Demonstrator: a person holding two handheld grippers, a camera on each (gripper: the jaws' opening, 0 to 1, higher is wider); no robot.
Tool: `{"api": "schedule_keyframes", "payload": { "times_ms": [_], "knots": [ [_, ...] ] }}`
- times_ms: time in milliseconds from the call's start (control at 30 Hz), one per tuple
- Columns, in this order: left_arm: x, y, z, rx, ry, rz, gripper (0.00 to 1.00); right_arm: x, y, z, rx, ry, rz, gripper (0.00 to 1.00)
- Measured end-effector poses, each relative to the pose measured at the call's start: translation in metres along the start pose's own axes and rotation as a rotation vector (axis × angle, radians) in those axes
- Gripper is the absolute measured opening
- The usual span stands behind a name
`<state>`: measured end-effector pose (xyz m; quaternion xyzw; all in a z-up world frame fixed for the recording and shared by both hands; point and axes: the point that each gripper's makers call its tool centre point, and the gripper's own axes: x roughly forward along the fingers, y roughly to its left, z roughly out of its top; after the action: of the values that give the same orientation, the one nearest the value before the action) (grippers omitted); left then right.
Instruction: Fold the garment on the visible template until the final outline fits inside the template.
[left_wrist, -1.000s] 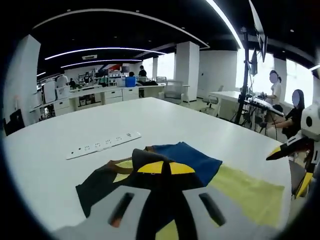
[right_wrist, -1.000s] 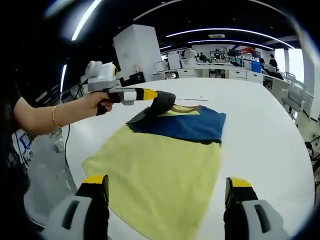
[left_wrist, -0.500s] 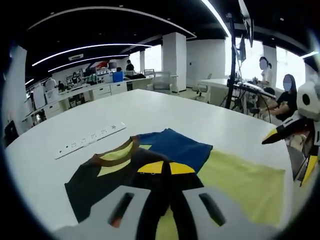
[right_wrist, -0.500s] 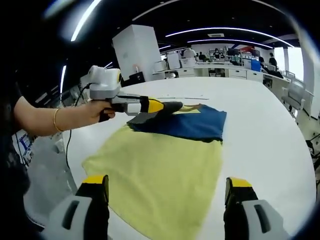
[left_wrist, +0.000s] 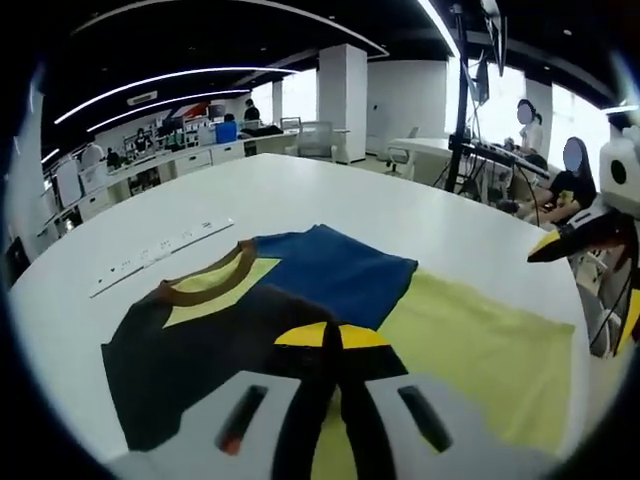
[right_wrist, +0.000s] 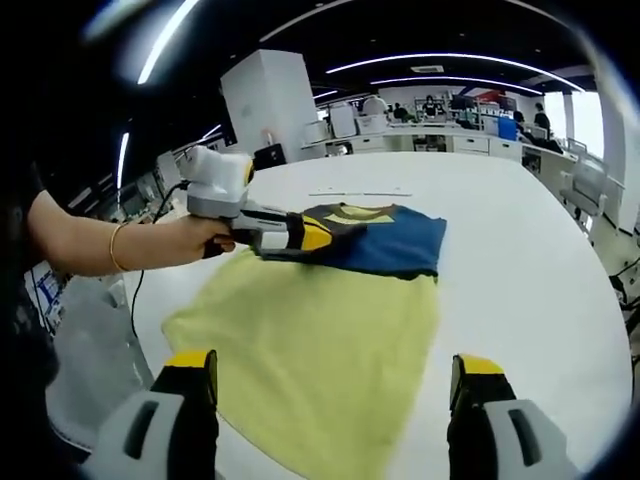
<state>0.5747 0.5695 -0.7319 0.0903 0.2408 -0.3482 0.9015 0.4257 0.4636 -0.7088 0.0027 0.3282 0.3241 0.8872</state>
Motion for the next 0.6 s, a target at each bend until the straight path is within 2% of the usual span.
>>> {"api": "schedule_keyframes", "payload": {
  "times_ms": [167, 367, 533, 600],
  "knots": [
    [0.004, -0.007, -0.008, -0.027, 0.019, -0.033, 0.01, 0.001, -0.001, 0.0, 0.002, 0.001, 0.001, 0.97],
    [0.004, -0.012, -0.013, -0.023, 0.032, -0.06, 0.12, -0.001, -0.003, 0.002, 0.001, -0.003, -0.003, 0.97],
    [-0.001, -0.014, -0.006, -0.019, 0.008, -0.06, 0.36, -0.001, -0.003, 0.002, 0.0, -0.002, -0.002, 0.98],
    [-0.003, -0.01, -0.003, -0.022, -0.006, -0.037, 0.48, -0.001, -0.002, 0.003, -0.002, -0.003, -0.002, 0.98]
  ]
}}
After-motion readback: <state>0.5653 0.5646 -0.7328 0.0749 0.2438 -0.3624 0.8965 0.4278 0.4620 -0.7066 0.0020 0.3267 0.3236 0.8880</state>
